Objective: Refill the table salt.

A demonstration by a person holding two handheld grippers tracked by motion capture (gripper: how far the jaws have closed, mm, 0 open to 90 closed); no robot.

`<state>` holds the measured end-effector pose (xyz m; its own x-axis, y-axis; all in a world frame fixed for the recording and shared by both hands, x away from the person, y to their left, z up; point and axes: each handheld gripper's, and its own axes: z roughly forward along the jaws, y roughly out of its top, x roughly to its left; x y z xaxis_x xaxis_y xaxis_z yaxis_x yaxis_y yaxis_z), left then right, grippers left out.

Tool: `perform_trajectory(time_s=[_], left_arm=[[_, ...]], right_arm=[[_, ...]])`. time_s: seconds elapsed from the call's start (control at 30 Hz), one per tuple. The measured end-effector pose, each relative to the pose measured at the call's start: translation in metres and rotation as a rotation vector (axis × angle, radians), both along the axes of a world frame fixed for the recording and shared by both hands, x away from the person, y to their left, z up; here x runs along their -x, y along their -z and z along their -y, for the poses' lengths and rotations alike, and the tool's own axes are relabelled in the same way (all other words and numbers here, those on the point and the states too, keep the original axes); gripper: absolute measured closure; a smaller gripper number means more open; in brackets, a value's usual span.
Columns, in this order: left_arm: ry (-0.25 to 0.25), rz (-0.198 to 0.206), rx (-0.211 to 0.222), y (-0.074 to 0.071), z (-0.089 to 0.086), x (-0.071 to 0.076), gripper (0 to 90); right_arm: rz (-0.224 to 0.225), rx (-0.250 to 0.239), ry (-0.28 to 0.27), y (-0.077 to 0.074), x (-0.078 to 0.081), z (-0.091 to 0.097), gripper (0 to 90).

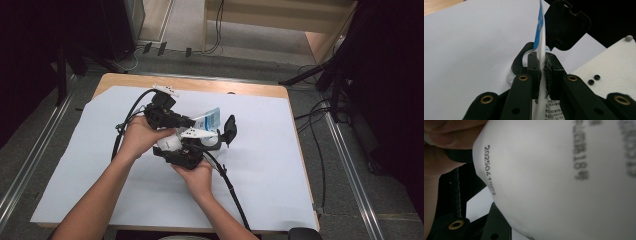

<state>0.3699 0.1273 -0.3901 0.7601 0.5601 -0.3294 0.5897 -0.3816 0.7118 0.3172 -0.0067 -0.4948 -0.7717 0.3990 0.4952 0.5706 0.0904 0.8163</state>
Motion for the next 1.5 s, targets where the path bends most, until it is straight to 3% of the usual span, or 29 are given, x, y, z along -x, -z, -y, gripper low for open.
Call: perform_trajectory(time_s=[0.27, 1.5], left_arm=[[-0.002, 0.006, 0.0, -0.0014, -0.0014, 0.0007, 84.1], [0.003, 0.022, 0.004, -0.003, -0.0004, 0.0022, 84.0]], right_arm=[[-0.01, -0.027, 0.002, 0.0002, 0.0001, -0.0007, 64.2], [-0.01, -0.046, 0.01, -0.0007, -0.0003, -0.0001, 64.6]])
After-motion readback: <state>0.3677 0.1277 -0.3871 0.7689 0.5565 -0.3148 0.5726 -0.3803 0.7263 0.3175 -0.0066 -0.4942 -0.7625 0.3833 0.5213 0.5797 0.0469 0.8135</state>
